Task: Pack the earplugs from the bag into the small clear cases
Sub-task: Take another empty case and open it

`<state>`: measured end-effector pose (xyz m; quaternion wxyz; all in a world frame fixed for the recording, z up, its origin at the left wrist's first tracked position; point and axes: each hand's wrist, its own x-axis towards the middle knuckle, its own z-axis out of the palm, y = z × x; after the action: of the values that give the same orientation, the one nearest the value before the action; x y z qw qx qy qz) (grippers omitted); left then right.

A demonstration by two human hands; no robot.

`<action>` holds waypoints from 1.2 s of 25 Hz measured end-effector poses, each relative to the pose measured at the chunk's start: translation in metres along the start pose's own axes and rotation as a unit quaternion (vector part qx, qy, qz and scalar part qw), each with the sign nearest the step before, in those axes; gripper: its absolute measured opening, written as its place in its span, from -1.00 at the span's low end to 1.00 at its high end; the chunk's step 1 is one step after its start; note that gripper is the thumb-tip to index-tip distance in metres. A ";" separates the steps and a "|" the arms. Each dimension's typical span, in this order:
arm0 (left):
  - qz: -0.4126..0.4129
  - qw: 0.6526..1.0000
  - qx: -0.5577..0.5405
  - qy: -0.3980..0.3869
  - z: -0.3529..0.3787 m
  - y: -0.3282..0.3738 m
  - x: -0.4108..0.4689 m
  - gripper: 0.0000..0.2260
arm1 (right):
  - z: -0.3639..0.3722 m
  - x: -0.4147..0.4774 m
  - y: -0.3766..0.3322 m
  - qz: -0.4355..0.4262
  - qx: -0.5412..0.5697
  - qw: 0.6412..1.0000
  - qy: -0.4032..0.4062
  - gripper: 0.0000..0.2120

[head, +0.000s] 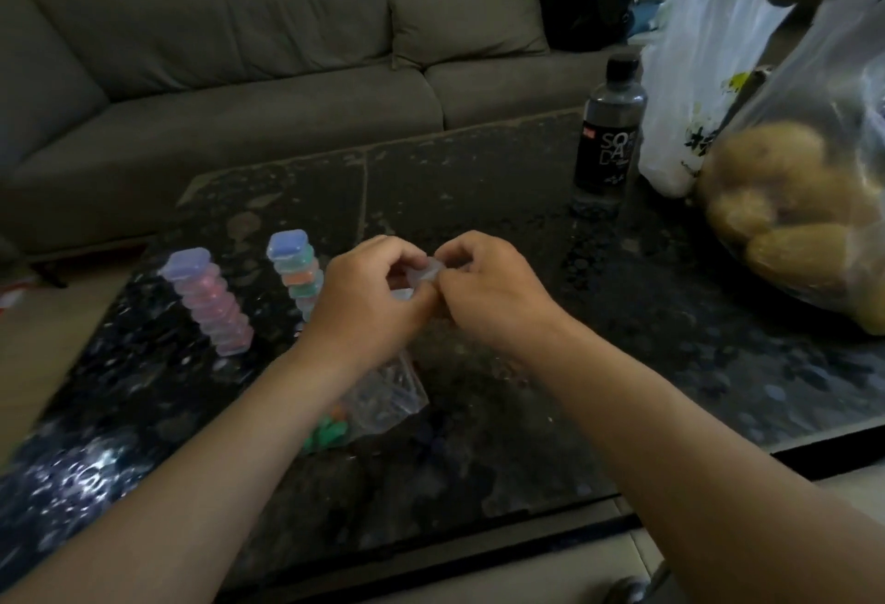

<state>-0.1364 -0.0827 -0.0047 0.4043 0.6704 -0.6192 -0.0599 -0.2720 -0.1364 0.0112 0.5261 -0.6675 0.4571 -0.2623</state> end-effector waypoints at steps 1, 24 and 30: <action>-0.008 0.999 -0.037 0.013 -0.009 -0.003 -0.007 -0.86 | 0.008 0.001 0.000 -0.002 0.037 0.999 -0.017 -0.87; -0.195 0.954 -0.200 0.113 -0.070 -0.047 -0.051 -0.83 | 0.072 -0.022 -0.013 0.012 0.142 0.971 -0.194 -0.73; -0.309 0.893 -0.327 0.018 -0.073 -0.044 -0.052 -0.73 | 0.071 -0.026 -0.013 -0.024 0.048 0.986 -0.159 -0.67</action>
<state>-0.0710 -0.0066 -0.0050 0.5725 0.6589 -0.3190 -0.3691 -0.2202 -0.0801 0.0050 0.6171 -0.6855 0.3382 -0.1867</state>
